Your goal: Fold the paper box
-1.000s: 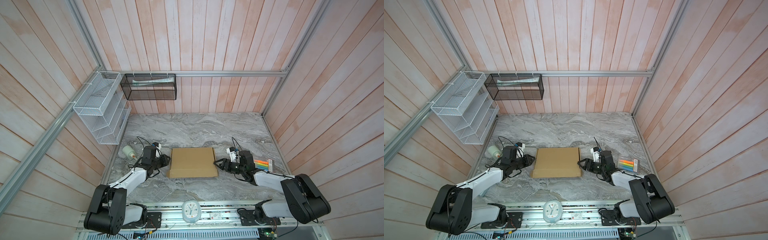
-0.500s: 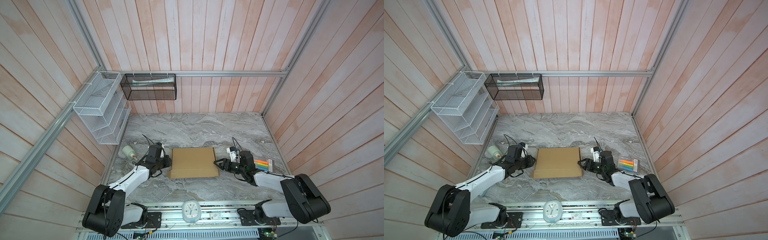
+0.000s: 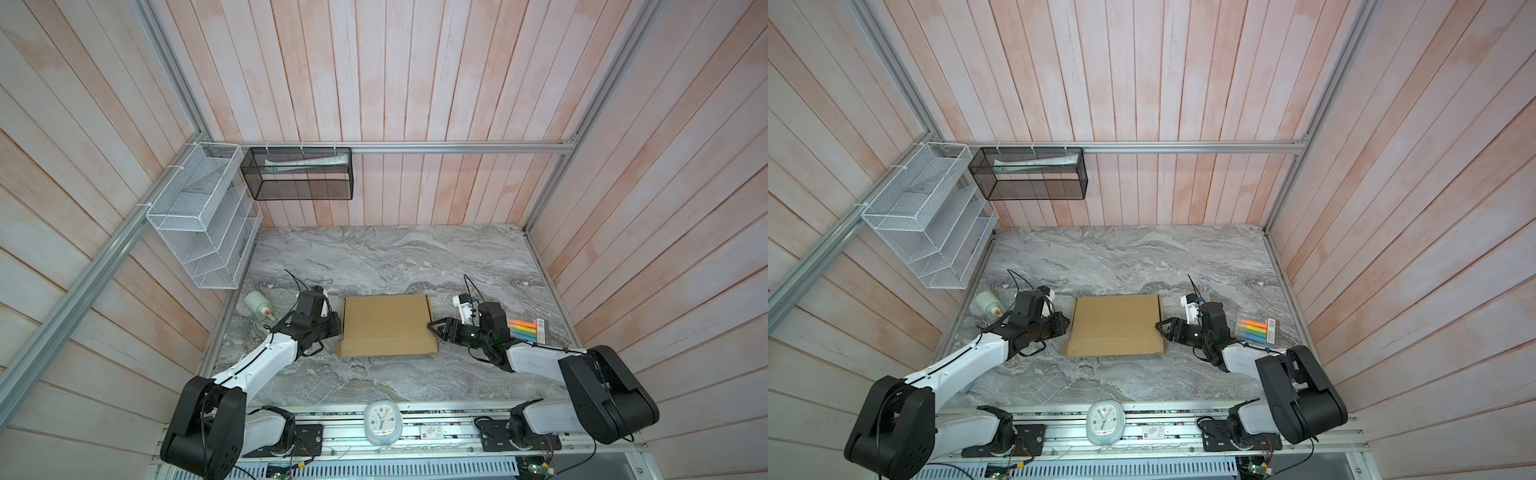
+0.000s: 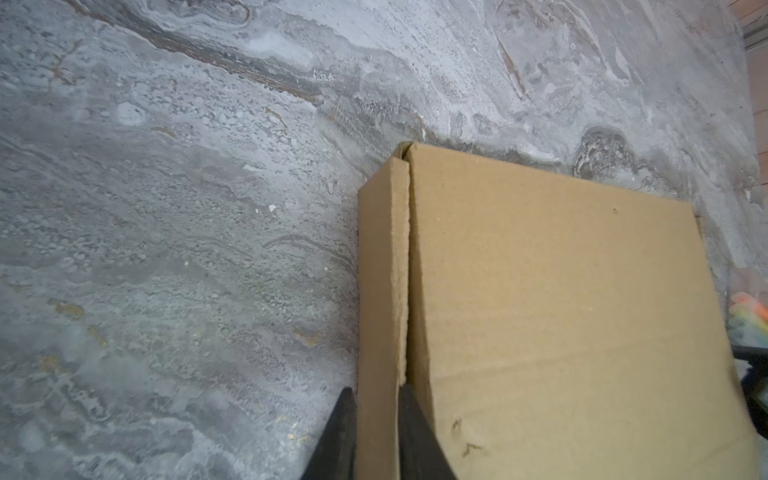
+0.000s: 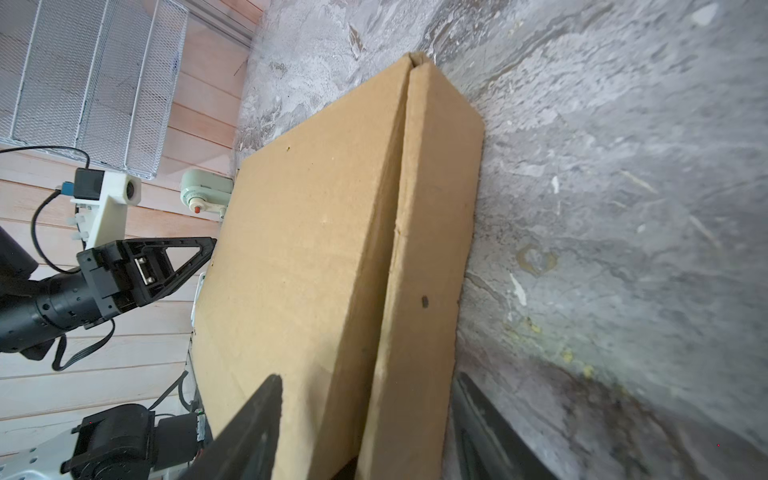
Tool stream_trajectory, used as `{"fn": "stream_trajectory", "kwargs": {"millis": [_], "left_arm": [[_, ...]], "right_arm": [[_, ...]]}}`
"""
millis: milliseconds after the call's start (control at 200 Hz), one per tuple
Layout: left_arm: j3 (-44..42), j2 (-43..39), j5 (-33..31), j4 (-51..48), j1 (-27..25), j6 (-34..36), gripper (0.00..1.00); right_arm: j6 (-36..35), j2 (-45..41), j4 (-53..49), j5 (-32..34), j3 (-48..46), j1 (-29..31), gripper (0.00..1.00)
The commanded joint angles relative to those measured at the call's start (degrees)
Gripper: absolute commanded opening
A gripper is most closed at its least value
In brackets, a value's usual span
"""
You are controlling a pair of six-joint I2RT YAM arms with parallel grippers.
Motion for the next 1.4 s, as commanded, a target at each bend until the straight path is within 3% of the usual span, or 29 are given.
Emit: {"fn": "stream_trajectory", "kwargs": {"millis": [0, 1070, 1390], "left_arm": [[1.7, 0.9, 0.8, 0.0, -0.9, 0.5, 0.22], [4.6, 7.2, -4.5, -2.5, -2.9, 3.3, 0.22], [3.5, 4.8, -3.6, 1.0, -2.9, 1.6, 0.09]], "right_arm": [[-1.0, 0.7, 1.7, -0.8, -0.7, -0.1, 0.65], [-0.8, -0.1, 2.0, -1.5, -1.2, -0.5, 0.65], [-1.1, -2.8, -0.3, -1.4, -1.4, -1.1, 0.65]]}}
